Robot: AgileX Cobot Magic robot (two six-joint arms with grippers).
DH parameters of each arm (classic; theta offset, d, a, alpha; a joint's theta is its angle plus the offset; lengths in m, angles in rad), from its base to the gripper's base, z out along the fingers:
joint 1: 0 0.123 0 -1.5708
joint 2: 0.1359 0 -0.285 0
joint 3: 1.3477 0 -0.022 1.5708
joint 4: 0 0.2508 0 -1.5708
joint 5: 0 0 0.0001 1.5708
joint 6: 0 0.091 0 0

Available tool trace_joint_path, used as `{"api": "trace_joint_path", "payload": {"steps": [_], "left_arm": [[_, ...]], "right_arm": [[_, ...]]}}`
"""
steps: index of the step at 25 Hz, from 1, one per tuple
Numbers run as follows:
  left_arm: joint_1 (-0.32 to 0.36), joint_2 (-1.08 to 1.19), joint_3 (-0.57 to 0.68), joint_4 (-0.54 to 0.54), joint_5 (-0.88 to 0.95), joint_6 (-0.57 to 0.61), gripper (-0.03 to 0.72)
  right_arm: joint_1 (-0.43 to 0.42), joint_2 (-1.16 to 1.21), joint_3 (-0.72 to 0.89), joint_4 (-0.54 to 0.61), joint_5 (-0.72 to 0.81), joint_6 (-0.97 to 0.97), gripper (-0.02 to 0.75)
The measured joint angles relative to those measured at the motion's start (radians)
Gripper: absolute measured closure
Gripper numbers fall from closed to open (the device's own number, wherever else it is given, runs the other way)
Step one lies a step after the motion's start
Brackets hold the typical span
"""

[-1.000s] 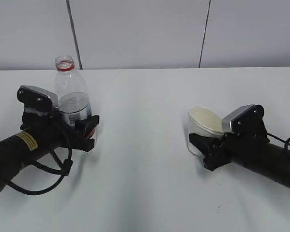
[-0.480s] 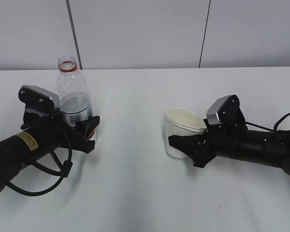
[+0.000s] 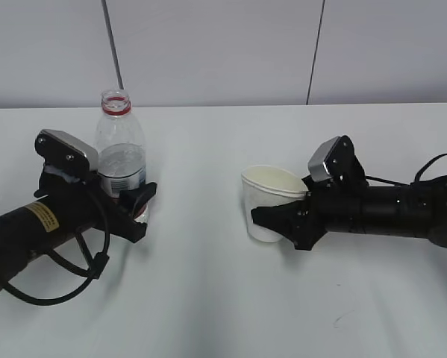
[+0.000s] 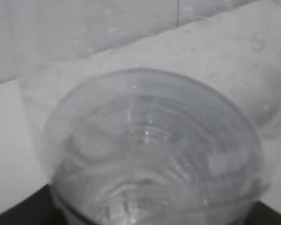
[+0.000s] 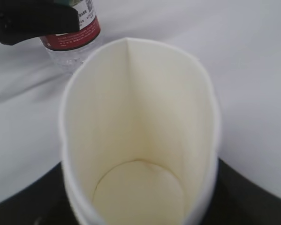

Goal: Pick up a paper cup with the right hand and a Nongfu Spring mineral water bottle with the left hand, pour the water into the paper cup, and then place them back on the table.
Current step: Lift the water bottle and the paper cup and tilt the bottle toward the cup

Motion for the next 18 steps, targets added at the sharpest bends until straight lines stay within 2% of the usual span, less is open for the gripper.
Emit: {"api": "trace_joint_path", "payload": {"steps": [9, 18], "left_arm": [[0.000, -0.073, 0.000, 0.000, 0.103, 0.135, 0.276], [0.000, -0.131, 0.000, -0.017, 0.161, 0.277, 0.276]], "right_arm": [[0.024, 0.000, -0.095, -0.172, 0.001, 0.168, 0.293], [0.070, 0.002, -0.196, -0.280, 0.001, 0.290, 0.293]]}}
